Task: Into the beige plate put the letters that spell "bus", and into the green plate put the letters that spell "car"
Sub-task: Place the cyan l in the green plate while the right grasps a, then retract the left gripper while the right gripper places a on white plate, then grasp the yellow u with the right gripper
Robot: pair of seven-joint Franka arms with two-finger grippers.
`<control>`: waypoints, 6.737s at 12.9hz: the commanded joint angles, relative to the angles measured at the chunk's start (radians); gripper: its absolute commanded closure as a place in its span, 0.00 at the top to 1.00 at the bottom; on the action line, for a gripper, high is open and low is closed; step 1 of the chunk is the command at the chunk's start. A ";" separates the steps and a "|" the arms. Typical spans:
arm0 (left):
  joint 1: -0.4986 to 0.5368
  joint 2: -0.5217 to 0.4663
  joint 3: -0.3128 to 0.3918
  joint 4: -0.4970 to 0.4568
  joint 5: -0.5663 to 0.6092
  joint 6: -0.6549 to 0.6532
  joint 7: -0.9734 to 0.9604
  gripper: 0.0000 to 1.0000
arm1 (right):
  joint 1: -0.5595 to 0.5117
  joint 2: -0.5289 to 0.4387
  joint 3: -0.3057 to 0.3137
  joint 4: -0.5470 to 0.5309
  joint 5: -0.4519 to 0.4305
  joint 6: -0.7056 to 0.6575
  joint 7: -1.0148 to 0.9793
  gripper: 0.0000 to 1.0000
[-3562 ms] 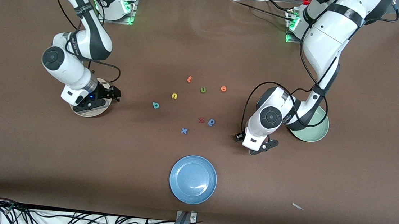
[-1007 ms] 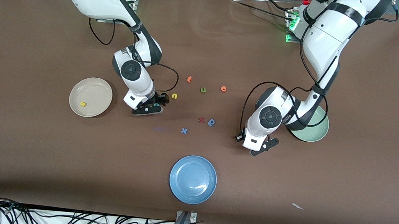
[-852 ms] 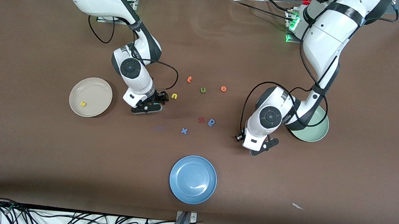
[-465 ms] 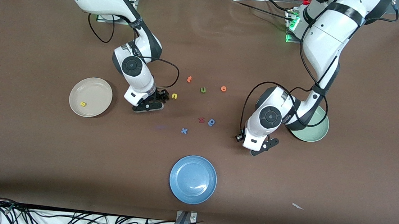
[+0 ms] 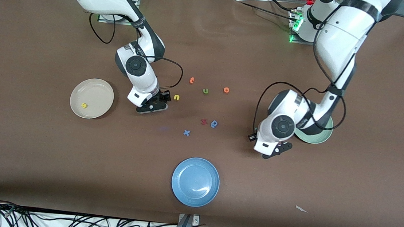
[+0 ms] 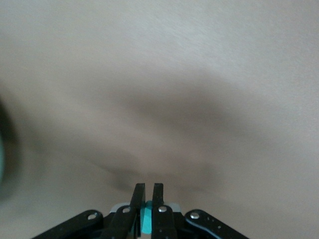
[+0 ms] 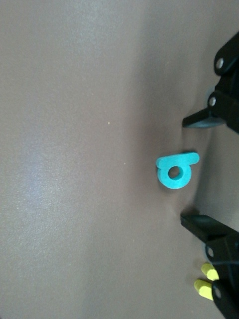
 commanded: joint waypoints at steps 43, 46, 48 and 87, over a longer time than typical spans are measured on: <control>0.202 -0.529 0.146 0.018 -0.079 -0.455 0.781 0.99 | -0.196 -0.244 0.015 -0.054 -0.013 -0.238 -0.243 0.13; 0.159 -0.562 0.190 -0.001 -0.115 -0.441 0.781 0.99 | -0.359 -0.273 0.053 -0.087 -0.013 -0.262 -0.419 0.13; 0.159 -0.591 0.201 -0.034 -0.140 -0.429 0.793 0.99 | -0.427 -0.275 0.053 -0.095 -0.011 -0.290 -0.516 0.15; 0.174 -0.634 0.187 -0.145 -0.131 -0.329 0.824 0.99 | 0.227 0.057 -0.080 0.135 0.116 -0.083 0.440 0.75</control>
